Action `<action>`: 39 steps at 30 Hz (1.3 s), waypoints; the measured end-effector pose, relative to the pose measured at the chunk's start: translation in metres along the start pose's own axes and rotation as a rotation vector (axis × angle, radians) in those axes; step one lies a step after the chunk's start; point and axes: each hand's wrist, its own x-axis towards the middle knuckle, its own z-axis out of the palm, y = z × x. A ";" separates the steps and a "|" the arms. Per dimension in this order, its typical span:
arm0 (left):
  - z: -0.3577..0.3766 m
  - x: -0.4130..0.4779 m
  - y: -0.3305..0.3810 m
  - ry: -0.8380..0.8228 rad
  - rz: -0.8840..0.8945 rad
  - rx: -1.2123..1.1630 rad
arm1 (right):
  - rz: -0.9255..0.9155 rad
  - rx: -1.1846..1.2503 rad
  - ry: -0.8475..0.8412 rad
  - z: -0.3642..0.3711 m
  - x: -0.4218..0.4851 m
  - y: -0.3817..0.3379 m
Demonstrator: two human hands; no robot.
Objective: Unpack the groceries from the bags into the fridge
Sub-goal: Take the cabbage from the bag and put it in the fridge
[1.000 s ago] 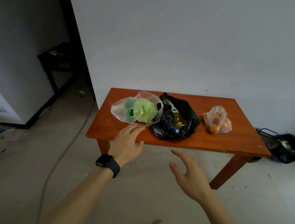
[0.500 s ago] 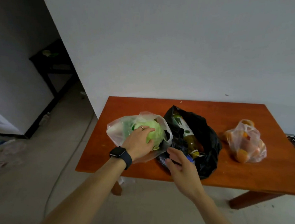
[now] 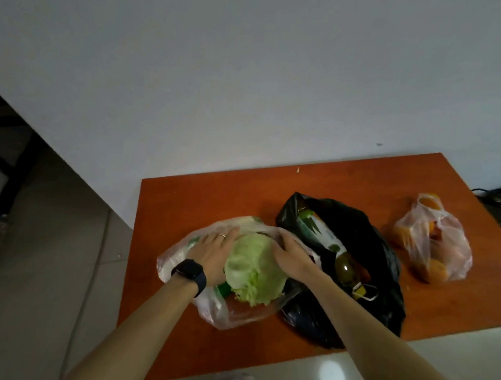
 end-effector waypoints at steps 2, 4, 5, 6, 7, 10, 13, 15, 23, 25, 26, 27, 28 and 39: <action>0.005 0.014 -0.028 -0.039 0.093 0.107 | 0.051 0.138 0.060 -0.010 0.018 0.001; 0.009 0.026 -0.050 -0.066 0.178 0.204 | 0.191 0.316 0.117 -0.020 0.033 0.007; 0.011 0.033 -0.058 -0.081 0.212 0.233 | 0.269 0.412 0.137 -0.024 0.039 0.013; 0.014 0.040 -0.065 -0.099 0.234 0.222 | 0.335 0.494 0.145 -0.025 0.046 0.019; 0.017 0.047 -0.070 -0.117 0.242 0.172 | 0.394 0.563 0.149 -0.024 0.051 0.024; 0.017 0.064 -0.072 -0.171 0.233 -0.037 | 0.504 0.656 0.173 -0.020 0.057 0.030; 0.023 0.076 -0.071 -0.134 0.157 -0.294 | 0.481 0.789 0.203 -0.021 0.061 0.036; 0.022 0.081 -0.071 -0.098 0.130 -0.479 | 0.484 0.903 0.188 -0.026 0.059 0.039; 0.000 0.066 -0.057 0.249 0.431 -0.105 | 0.228 0.252 0.214 -0.004 0.017 0.017; -0.006 0.062 -0.051 0.316 0.498 -0.085 | 0.054 -0.054 0.330 0.009 -0.005 0.011; -0.011 0.060 -0.046 0.323 0.484 -0.109 | -0.017 -0.107 0.386 0.018 -0.014 0.006; -0.014 0.059 -0.041 0.312 0.458 -0.155 | -0.084 -0.118 0.419 0.027 -0.020 0.000; -0.018 0.059 -0.037 0.298 0.427 -0.183 | -0.124 -0.127 0.410 0.035 -0.020 -0.006; -0.021 0.074 -0.036 -0.099 0.351 -0.100 | 0.096 -0.345 0.266 0.083 0.010 -0.025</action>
